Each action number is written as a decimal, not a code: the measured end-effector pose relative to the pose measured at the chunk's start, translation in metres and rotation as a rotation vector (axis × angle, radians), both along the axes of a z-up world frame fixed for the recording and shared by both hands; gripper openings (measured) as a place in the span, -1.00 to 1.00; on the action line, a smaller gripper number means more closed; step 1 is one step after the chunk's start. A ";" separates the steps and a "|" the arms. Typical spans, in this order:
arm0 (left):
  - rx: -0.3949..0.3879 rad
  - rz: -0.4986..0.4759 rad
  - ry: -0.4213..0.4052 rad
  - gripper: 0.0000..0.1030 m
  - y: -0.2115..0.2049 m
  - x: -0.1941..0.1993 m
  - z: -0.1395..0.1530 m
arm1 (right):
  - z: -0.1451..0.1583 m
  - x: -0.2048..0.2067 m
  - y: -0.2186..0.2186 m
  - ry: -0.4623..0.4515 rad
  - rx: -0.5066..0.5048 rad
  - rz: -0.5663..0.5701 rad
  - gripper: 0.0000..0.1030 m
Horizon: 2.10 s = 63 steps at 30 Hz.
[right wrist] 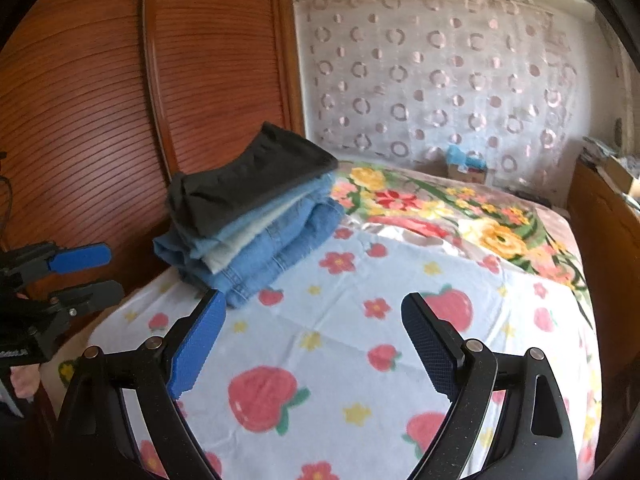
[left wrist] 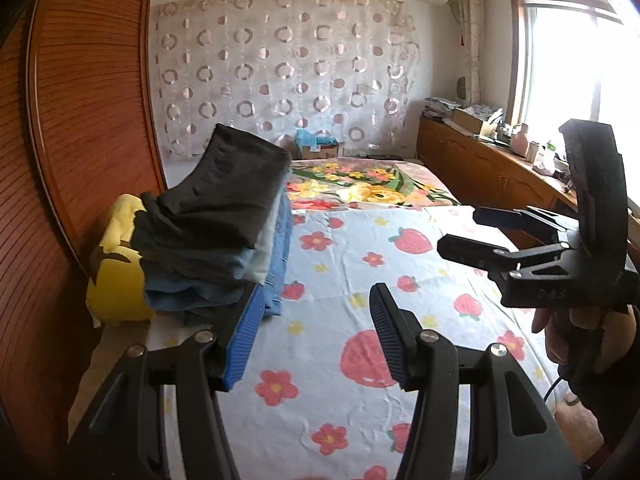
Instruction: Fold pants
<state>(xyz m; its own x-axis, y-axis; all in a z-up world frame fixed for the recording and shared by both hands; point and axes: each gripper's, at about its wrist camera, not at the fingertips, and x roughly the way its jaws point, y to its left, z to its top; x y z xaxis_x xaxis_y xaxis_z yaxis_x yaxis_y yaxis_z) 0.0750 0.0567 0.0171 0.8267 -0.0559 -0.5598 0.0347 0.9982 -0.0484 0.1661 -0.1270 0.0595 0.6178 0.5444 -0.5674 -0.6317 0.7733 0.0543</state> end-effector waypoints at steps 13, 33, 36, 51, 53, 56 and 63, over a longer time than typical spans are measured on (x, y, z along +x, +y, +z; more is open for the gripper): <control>-0.018 -0.031 -0.005 0.06 -0.028 -0.018 0.000 | 0.012 -0.050 -0.053 -0.027 0.025 -0.107 0.78; 0.004 -0.047 -0.064 0.06 -0.063 -0.042 0.028 | 0.043 -0.101 -0.124 -0.099 0.065 -0.298 0.82; 0.004 -0.041 -0.077 0.06 -0.063 -0.045 0.036 | 0.048 -0.106 -0.131 -0.115 0.069 -0.312 0.82; 0.027 -0.001 -0.163 0.06 -0.055 -0.064 0.063 | 0.077 -0.129 -0.140 -0.207 0.100 -0.361 0.82; 0.028 0.001 -0.161 0.06 -0.055 -0.064 0.062 | 0.077 -0.129 -0.140 -0.210 0.097 -0.365 0.82; 0.028 0.003 -0.157 0.06 -0.055 -0.063 0.060 | 0.078 -0.129 -0.140 -0.212 0.095 -0.368 0.82; 0.026 0.010 -0.149 0.06 -0.055 -0.060 0.056 | 0.077 -0.130 -0.140 -0.213 0.091 -0.373 0.82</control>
<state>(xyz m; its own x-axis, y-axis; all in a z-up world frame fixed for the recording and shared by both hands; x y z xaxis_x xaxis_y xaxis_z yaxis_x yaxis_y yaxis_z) 0.0152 0.0018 0.0731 0.9014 -0.0347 -0.4317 0.0301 0.9994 -0.0175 0.0359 -0.2669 0.1368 0.8795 0.3041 -0.3662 -0.3147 0.9487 0.0319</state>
